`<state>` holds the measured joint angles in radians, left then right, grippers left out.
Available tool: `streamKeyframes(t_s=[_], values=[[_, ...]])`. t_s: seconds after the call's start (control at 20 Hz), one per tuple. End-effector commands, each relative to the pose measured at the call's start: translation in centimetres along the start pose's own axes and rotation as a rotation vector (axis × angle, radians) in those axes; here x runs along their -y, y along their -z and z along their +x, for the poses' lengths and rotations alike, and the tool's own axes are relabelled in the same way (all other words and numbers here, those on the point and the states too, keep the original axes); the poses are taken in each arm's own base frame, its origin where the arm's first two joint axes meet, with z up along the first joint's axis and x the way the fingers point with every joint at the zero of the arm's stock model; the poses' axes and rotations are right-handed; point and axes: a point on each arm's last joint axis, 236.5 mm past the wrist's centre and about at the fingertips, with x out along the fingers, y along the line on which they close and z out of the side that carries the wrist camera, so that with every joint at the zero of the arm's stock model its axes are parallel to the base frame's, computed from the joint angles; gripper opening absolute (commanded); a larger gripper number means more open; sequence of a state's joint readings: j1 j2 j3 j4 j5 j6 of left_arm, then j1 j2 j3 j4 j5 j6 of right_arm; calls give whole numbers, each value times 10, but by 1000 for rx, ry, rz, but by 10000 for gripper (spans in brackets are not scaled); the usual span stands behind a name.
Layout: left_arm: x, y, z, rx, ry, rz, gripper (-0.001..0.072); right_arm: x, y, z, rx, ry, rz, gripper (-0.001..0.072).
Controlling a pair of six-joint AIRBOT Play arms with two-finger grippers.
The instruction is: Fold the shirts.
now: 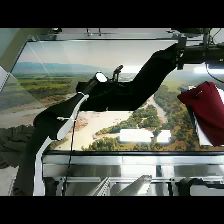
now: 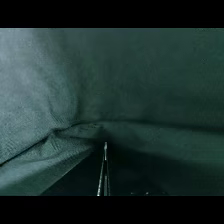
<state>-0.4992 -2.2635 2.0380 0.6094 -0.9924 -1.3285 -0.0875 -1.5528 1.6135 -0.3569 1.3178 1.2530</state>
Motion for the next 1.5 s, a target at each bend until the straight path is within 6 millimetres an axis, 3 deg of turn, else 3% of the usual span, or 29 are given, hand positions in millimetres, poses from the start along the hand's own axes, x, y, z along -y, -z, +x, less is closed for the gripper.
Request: streamKeyframes(t_s=[0.0, 0.1, 0.25, 0.4, 0.5, 0.55, 0.6, 0.65, 0.75, 0.8, 0.9, 0.95, 1.0, 1.05, 1.2, 1.45], values=[[25, -1, -20, -49, 45, 21, 6, -15, 3, 20, 1, -13, -4, 18], [33, -12, -86, -69, 67, 34, 6, -15, 3, 35, 9, -12, 8, 18], [39, -37, -220, 5, 55, 67, 5, -11, 10, 84, 8, -9, 26, 18], [37, -52, -356, 182, -22, 86, 8, -5, 30, 160, 26, 11, 40, 18], [31, -49, -420, 282, -77, 78, 8, -6, 54, 221, 55, -6, 80, 18], [26, -46, -441, 329, -99, 68, 10, -4, 66, 249, 79, -12, 89, 18], [18, -42, -455, 364, -120, 59, 16, 2, 80, 276, 106, 2, 95, 19], [10, -33, -465, 376, -133, 41, 16, 14, 98, 302, 123, 23, 120, 85], [-5, -16, -473, 373, -142, 6, 16, 29, 135, 339, 108, 26, 169, 584], [-11, -10, -476, 380, -146, -12, 16, 25, 147, 346, 86, -11, 189, 650], [-20, -1, -481, 393, -152, -46, 17, 1, 147, 343, 64, -96, 124, 637], [-23, 2, -481, 392, -150, -57, 16, -8, 143, 336, 57, -126, 91, 592], [-23, 4, -479, 383, -146, -62, 17, -17, 138, 327, 38, -163, 63, 277], [-23, 6, -479, 376, -144, -62, 16, -25, 133, 316, 18, -202, 43, 33], [-18, 9, -473, 349, -131, -56, 16, -30, 107, 275, -33, -244, 49, 18], [-10, 27, -471, 282, -112, -38, 16, 4, 81, 180, -178, -74, 12, 17]])
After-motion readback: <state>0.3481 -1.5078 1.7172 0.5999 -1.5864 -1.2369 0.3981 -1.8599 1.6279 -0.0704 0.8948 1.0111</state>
